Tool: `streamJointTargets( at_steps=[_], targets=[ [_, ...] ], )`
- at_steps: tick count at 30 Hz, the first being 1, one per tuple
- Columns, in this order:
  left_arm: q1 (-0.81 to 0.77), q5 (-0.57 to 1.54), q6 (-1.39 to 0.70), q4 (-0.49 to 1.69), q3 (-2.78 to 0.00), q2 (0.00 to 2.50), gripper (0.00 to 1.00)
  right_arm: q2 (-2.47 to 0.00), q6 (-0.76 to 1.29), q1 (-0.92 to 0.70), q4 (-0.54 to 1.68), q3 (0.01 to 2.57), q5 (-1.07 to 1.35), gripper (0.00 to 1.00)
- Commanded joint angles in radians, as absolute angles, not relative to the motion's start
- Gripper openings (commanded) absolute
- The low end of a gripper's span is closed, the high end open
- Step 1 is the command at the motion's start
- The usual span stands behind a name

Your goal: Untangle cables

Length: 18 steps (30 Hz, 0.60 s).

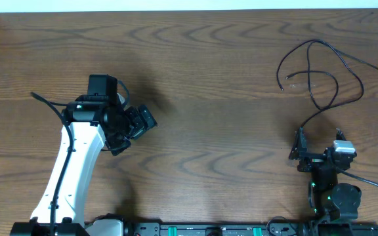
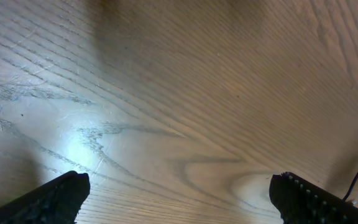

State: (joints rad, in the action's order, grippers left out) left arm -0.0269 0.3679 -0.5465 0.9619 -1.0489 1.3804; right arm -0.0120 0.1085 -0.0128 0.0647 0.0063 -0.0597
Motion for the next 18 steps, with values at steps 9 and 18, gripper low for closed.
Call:
streamJointTargets(
  at_steps=[9, 18],
  targets=[
    [-0.023, 0.373, -0.543, 0.964, -1.039, 1.324, 0.98, -0.005, 0.096, -0.020, 0.069, 0.006, -0.061, 0.99],
    [-0.023, 0.260, -0.528, 0.973, -1.036, 0.887, 0.98, -0.005, 0.096, -0.020, 0.069, 0.006, -0.061, 0.99]
  ],
)
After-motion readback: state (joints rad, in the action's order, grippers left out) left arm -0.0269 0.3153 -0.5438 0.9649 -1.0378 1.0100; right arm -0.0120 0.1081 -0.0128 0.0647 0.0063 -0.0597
